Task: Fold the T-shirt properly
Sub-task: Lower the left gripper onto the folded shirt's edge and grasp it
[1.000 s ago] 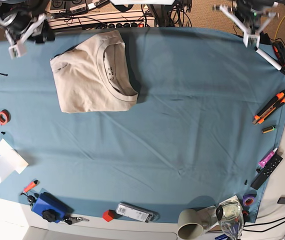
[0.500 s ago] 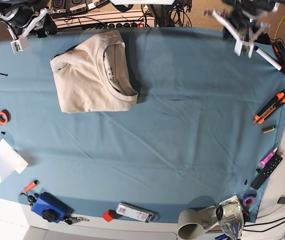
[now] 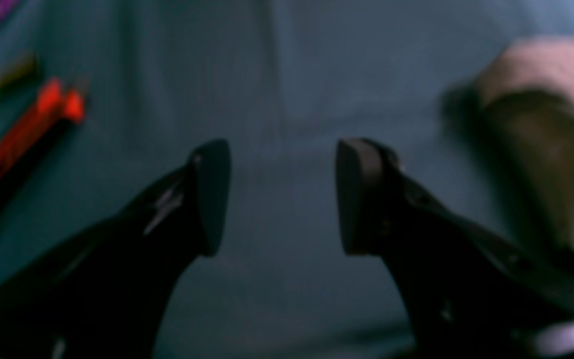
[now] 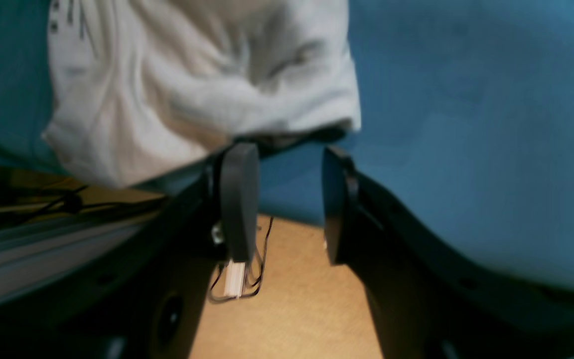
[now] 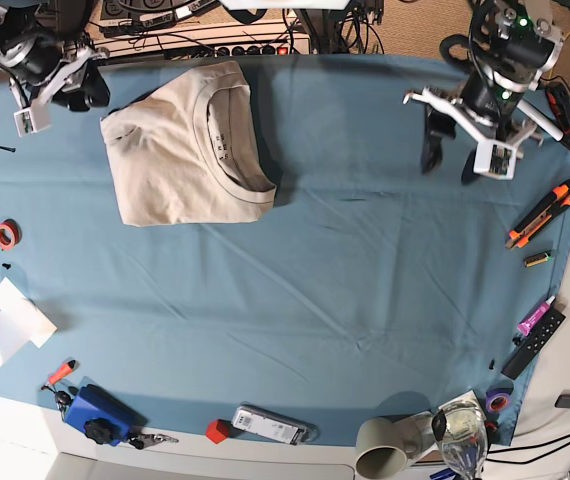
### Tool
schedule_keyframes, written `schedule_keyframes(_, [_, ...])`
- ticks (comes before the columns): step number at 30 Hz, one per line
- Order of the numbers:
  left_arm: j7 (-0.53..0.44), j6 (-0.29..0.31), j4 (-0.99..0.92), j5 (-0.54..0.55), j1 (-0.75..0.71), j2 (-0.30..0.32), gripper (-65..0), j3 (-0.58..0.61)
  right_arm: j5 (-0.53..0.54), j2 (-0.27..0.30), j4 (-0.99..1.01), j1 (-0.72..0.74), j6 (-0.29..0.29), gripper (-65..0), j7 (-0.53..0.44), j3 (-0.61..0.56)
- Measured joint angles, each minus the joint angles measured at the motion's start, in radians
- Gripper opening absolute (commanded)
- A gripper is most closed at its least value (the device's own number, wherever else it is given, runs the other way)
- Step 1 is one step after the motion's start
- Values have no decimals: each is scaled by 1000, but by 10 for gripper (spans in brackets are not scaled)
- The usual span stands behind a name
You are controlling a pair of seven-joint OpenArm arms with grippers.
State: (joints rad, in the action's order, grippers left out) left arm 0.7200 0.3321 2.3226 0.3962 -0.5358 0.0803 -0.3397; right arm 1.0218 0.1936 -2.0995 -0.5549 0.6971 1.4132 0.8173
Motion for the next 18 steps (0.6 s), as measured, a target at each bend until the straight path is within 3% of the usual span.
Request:
schedule_keyframes(6, [72,-26,-212,-10,82,-2,-304,182,-161,0,0,77,0,-431,0,1])
schedule_keyframes(13, [122,-25,-235,-7,108,1,-304,439,-285,6,0,92,-17,-431,-6,1])
schedule_keyframes(16, [122,-31,-235,-10,107,-13,-304,541,-386,6,0,92,-59,-431,-87,1])
schedule_keyframes(18, [117,-70,-237,-47,107,-48,-304,591,-400,6,0,92,-69,-431,-122,1])
